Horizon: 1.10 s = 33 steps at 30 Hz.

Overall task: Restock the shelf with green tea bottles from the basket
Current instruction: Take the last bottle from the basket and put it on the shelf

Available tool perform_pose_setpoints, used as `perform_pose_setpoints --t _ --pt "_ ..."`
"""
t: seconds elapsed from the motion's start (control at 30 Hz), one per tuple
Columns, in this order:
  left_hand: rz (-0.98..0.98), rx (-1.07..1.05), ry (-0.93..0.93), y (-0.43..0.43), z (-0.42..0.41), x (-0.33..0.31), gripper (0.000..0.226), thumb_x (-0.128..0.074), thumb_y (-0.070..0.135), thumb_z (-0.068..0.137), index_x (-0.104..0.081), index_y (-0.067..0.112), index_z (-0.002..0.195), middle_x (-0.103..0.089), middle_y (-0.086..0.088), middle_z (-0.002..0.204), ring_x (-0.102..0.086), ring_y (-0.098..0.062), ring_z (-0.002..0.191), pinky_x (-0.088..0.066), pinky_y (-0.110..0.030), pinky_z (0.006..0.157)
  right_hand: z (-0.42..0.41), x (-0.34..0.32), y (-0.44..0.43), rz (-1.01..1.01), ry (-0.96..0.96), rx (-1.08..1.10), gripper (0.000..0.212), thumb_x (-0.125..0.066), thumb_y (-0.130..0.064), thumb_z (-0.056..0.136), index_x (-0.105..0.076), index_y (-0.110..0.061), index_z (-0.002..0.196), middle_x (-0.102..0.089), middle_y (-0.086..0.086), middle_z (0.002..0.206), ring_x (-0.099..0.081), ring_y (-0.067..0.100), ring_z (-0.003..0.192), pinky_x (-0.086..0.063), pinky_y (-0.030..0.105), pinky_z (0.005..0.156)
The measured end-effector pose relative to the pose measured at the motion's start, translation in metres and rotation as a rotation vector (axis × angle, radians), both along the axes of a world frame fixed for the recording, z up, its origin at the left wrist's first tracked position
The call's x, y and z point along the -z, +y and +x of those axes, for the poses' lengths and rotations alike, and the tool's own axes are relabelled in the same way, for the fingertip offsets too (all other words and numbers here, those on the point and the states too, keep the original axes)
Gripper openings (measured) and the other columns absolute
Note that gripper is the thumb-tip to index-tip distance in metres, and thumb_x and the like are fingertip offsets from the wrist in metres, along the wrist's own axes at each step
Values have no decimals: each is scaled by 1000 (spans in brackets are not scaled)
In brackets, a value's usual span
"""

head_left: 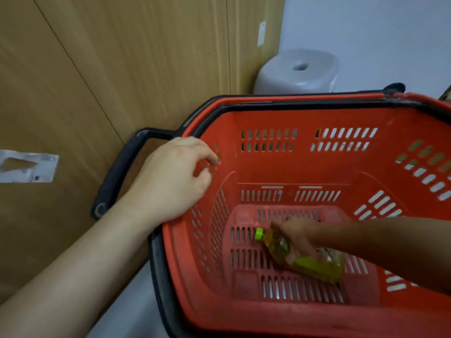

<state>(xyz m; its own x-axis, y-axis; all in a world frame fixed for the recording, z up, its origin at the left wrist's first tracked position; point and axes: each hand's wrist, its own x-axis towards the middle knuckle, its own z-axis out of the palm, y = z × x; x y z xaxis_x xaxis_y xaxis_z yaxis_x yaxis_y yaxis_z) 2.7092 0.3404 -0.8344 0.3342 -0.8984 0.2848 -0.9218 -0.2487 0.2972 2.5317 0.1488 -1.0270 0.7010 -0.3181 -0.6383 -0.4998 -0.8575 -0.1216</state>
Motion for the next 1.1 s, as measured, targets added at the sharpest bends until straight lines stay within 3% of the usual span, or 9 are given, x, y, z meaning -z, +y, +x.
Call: perform_pose_setpoints --t 0.2,0.33,0.5,0.6,0.67,0.77,0.87,0.93,1.1 --pt "-60 -24 80 3 -1 0 19 -56 25 80 -72 26 90 -68 14 98 -60 -7 100 -47 -33 92 33 -108 5 129 -445 147 96 -82 -50 60 -31 -18 135 -67 5 106 -65 22 91 -54 36 81" --pt "-143 -33 227 12 -8 -8 32 -59 46 78 -68 29 102 -67 15 102 -59 -2 100 -46 -32 91 44 -201 24 164 -815 275 87 -82 -56 53 -43 -26 125 -64 -9 108 -62 13 97 -50 30 85" --pt "-180 -58 483 19 -30 -46 107 -71 74 50 -18 42 138 -39 12 143 -47 -4 122 -42 -27 100 59 -273 56 242 -1164 413 68 -82 -58 50 -52 -29 103 -64 -17 93 -62 0 89 -53 32 87" --pt "-263 -155 362 26 -46 -71 127 -76 63 56 10 41 146 -19 11 152 -31 -9 134 -27 -19 96 70 -309 83 219 -1300 369 62 -80 -59 54 -44 -35 99 -50 -30 85 -53 -10 80 -49 25 83" --pt "-402 -213 279 35 -44 -86 126 -81 51 59 9 40 147 -27 9 150 -33 -11 132 -29 -20 93 79 -332 104 231 -1345 308 65 -78 -64 53 -47 -33 101 -55 -29 88 -56 -9 82 -49 23 82" --pt "-612 -261 184 62 -23 -115 121 -84 44 56 -5 47 146 -42 11 144 -42 -8 126 -33 -18 96 92 -364 129 329 -1454 222 90 -75 -75 44 -53 -35 121 -65 -16 112 -63 -1 101 -52 34 94" --pt "-792 -265 187 95 -8 -148 115 -86 37 53 -16 52 144 -50 16 138 -49 -2 124 -42 -23 101 103 -393 159 394 -1452 89 111 -75 -75 41 -32 -43 138 -55 -14 132 -57 4 117 -45 36 103" --pt "-858 -271 170 117 -1 -166 113 -84 34 53 -18 54 142 -52 17 137 -51 -2 124 -46 -30 101 114 -407 186 382 -1457 -6 117 -78 -64 43 -20 -44 142 -55 -15 130 -57 3 115 -45 33 103" --pt "-885 -332 15 175 23 -203 110 -86 35 62 -15 51 145 -44 17 145 -43 1 130 -41 -24 105 157 -435 240 414 -1703 -32 110 -86 -54 46 -28 -43 139 -58 -21 118 -60 4 109 -49 35 98"
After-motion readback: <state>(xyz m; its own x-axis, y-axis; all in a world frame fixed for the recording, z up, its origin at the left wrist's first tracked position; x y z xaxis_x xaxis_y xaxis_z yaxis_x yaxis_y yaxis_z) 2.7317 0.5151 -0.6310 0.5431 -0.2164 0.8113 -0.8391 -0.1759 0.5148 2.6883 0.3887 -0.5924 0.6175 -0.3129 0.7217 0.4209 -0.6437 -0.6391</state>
